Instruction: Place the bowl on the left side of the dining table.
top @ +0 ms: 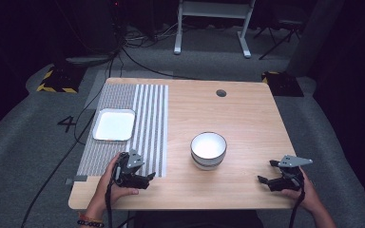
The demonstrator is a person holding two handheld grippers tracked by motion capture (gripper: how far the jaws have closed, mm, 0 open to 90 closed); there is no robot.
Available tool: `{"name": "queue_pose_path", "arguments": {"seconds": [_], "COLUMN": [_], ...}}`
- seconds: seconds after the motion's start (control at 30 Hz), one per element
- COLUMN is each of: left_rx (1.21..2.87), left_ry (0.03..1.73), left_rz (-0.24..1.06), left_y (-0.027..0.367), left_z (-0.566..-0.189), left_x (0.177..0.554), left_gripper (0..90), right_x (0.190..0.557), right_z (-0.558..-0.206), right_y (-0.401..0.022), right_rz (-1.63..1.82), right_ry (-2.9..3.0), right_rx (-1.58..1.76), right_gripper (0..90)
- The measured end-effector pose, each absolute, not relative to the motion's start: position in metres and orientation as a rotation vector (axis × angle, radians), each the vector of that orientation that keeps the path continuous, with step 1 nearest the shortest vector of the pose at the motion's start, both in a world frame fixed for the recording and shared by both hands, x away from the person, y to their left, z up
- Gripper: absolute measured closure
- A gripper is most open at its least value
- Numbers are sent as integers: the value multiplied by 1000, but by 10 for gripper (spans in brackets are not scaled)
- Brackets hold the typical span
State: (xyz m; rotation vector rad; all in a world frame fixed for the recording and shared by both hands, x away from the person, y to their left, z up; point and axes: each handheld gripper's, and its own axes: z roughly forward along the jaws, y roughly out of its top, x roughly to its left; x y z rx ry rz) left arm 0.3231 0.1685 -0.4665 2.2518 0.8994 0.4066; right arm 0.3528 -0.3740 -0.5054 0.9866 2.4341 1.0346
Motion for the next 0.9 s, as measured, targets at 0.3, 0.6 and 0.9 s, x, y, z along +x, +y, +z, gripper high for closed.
{"name": "queue_pose_path", "arguments": {"seconds": [0.3,0.6,0.9], "left_rx": [2248,2257,2219], "left_ry": [795,716,648], "left_rz": [381,357,331], "left_y": [146,120,103], "left_z": [-449,-438,-428], "left_x": [327,333,336], "left_gripper": [159,159,159], "right_x": [353,353,353], "right_z": [-505,-505,-505], "right_y": [-374,-374,-374], "right_rz": [1034,1035,1035], "right_ry": [2434,2434,2434], "right_rx": [986,986,986], "right_gripper": [101,101,101]}}
